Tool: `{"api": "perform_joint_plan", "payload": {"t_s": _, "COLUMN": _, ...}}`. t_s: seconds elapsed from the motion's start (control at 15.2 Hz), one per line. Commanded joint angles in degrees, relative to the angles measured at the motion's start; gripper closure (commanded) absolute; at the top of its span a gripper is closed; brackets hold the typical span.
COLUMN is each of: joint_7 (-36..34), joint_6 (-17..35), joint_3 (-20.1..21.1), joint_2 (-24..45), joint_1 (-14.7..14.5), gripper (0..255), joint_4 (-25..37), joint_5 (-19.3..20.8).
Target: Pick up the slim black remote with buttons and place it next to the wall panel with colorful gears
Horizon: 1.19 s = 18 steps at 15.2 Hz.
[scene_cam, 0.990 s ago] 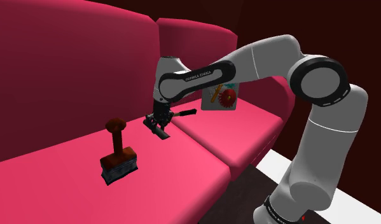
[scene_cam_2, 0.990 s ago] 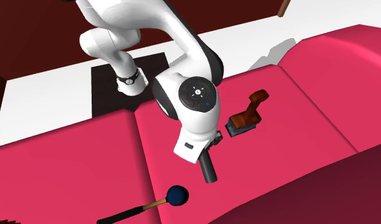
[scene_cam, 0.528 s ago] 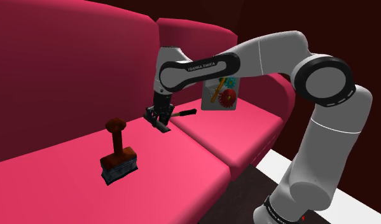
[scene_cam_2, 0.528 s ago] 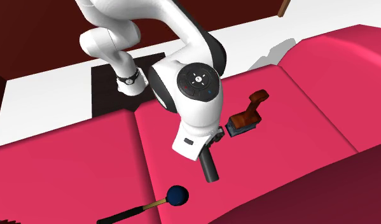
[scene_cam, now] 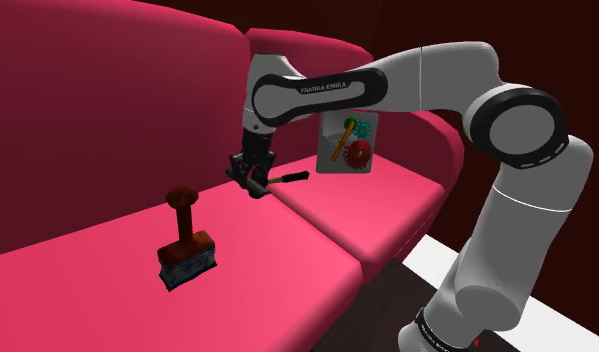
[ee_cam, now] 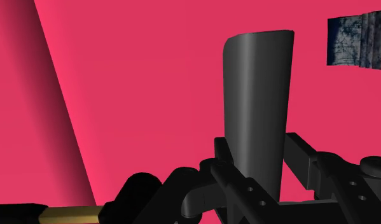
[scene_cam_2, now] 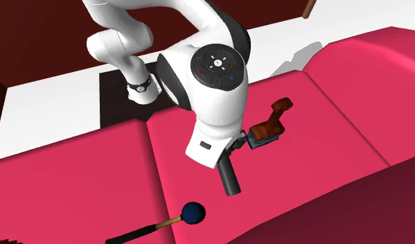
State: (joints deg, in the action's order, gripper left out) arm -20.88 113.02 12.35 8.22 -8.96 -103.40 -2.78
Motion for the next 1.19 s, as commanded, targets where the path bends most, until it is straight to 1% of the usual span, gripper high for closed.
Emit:
{"api": "perform_joint_plan", "payload": {"t_s": 0.0, "joint_7": -0.1, "joint_6": -1.7, "joint_3": 0.0, "joint_2": -0.3, "joint_1": 0.0, "gripper": 255, "joint_4": 1.4, "joint_5": 0.0}}
{"api": "perform_joint_plan", "payload": {"t_s": 1.12, "joint_7": -0.8, "joint_6": -14.7, "joint_3": 0.1, "joint_2": -0.6, "joint_1": 0.0, "gripper": 255, "joint_4": 14.1, "joint_5": 0.1}}
